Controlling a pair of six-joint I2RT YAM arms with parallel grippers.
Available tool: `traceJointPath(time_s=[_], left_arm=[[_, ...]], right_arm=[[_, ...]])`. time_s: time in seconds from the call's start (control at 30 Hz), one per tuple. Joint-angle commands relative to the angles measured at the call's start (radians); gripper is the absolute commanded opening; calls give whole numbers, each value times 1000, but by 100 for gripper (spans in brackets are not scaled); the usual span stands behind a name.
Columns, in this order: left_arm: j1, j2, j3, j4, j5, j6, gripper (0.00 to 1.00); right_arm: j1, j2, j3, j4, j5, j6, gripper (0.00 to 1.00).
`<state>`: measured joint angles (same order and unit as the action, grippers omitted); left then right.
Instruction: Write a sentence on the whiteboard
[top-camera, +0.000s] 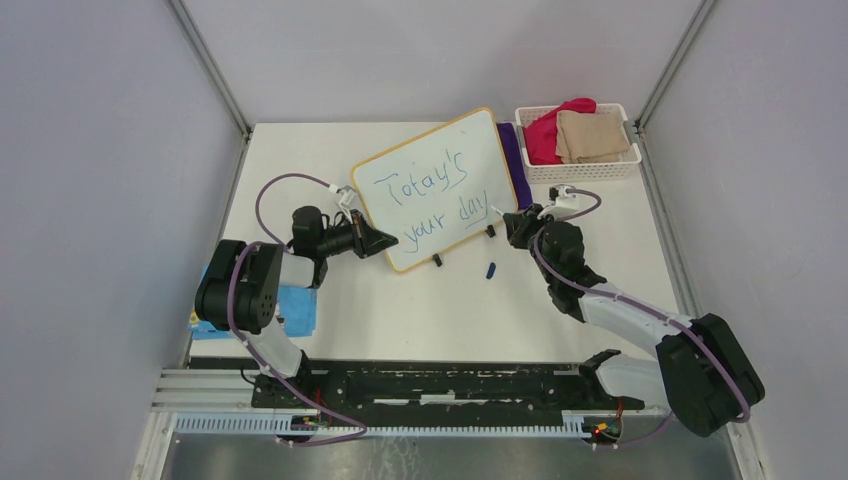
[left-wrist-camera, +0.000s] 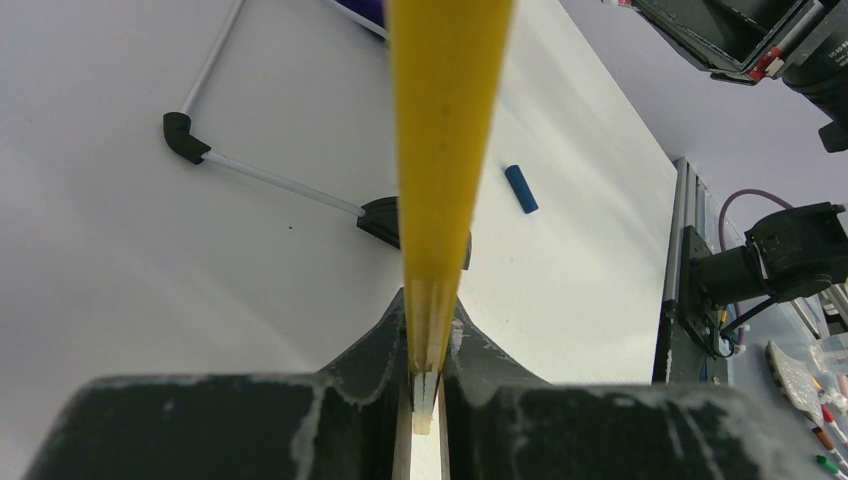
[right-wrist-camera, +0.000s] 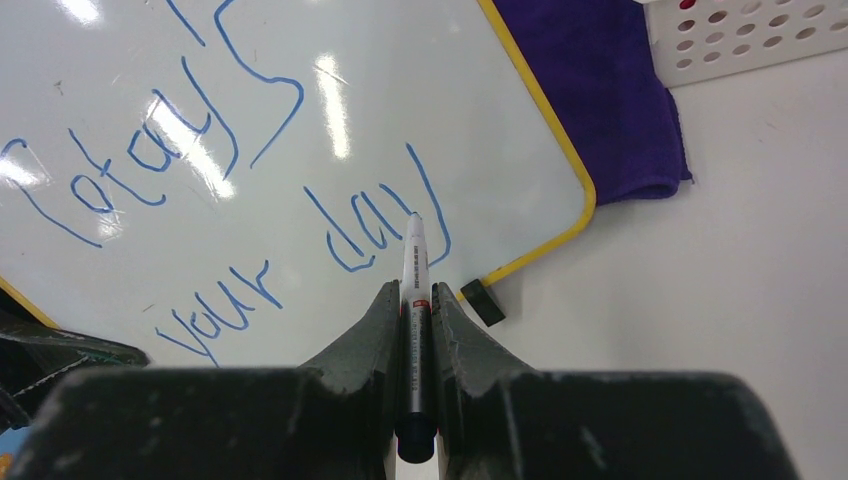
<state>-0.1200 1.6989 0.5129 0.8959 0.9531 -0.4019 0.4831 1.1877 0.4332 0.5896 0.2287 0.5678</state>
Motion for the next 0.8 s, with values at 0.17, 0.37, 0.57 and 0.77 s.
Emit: traceJointPath(time_s=[0.17, 0.37, 0.57, 0.77], left_arm=[[-5, 28, -1, -135, -61, 57, 2], [-6, 28, 0, -137, -59, 57, 2], [-6, 28, 1, -140, -60, 58, 2], [-7, 29, 3, -143, -59, 60, 2]], right_arm=[[-12, 25, 64, -22, 48, -23, 0], [-33, 67, 82, -16, 40, -14, 0], [-48, 82, 94, -2, 32, -12, 0], [-54, 112, 111, 1, 17, -6, 0]])
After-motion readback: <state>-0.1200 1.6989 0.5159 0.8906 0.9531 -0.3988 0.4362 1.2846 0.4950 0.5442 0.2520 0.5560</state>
